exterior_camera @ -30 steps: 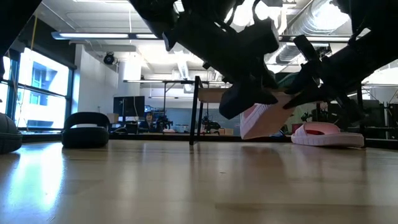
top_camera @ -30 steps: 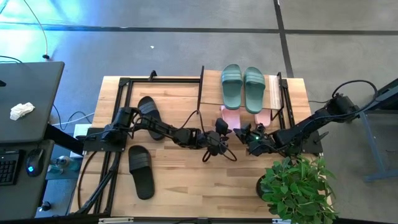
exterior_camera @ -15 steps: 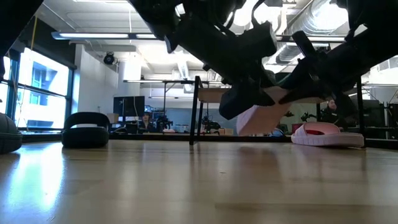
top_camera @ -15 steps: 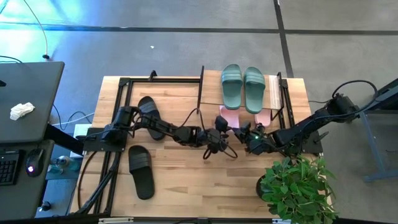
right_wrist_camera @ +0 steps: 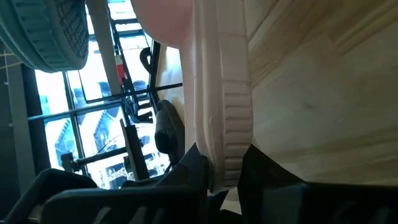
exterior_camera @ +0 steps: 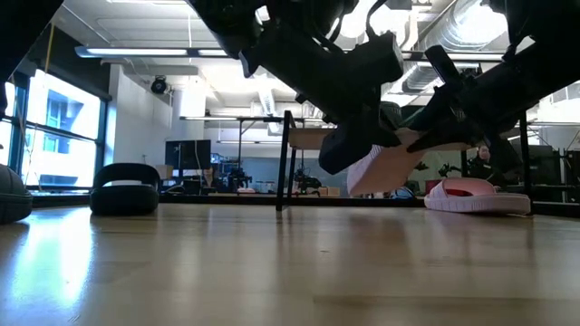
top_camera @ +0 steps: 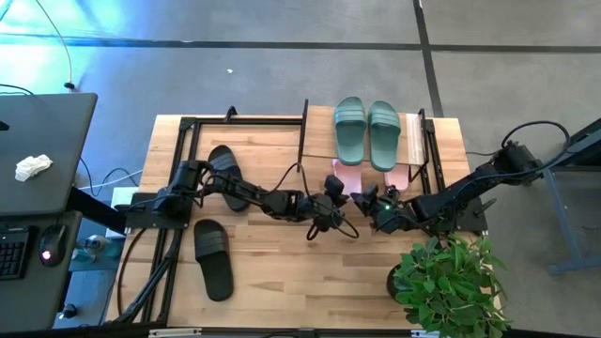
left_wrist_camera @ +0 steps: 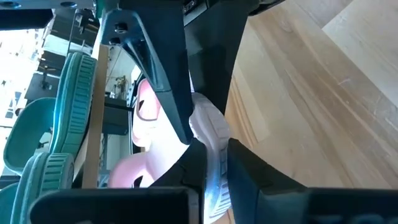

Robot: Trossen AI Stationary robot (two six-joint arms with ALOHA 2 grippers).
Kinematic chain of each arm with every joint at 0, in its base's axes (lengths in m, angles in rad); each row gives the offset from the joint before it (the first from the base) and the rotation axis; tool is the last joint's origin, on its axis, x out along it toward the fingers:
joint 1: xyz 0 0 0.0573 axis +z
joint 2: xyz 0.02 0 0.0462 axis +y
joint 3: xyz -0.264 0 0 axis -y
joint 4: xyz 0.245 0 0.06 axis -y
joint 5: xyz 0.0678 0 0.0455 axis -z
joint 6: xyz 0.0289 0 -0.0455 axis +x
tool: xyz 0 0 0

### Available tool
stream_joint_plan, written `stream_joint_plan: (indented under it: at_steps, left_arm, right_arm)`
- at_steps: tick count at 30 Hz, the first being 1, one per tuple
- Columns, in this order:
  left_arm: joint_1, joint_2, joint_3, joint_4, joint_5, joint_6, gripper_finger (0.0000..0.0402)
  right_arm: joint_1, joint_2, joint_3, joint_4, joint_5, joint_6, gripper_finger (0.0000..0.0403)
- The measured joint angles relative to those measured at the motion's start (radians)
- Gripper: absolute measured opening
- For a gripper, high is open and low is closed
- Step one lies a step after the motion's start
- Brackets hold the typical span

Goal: Pick and place slides into the shelf
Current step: Put the pink slides under the shelf

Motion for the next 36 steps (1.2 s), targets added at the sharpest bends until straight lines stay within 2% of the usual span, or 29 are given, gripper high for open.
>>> stream_joint_plan:
  at_steps: [7, 12, 22, 25, 29, 36]
  left_arm:
    - [-0.004, 0.000, 0.000, -0.013, -0.040, 0.006, 0.0049]
    - [-0.017, 0.000, 0.001, -0.047, -0.035, 0.006, 0.0028]
    - [-0.016, 0.000, -0.001, -0.090, -0.072, 0.004, 0.0027]
    - [-0.019, 0.000, -0.001, -0.104, -0.069, 0.006, 0.0027]
    - [-0.021, 0.000, -0.001, -0.114, -0.011, 0.005, 0.0020]
    - [-0.020, 0.000, -0.001, -0.110, 0.047, 0.045, 0.0021]
  right_arm:
    - [0.010, 0.000, 0.001, 0.000, -0.050, -0.108, 0.0071]
    - [0.055, 0.000, 0.001, -0.017, -0.041, -0.169, 0.0100]
    - [0.186, -0.025, 0.001, -0.036, -0.055, -0.242, 0.0118]
    - [0.241, -0.074, 0.001, -0.034, -0.008, -0.322, 0.0116]
    - [0.301, -0.172, 0.001, -0.036, 0.120, -0.474, 0.0103]
    - [0.369, -0.377, 0.001, -0.072, 0.286, -0.762, 0.0039]
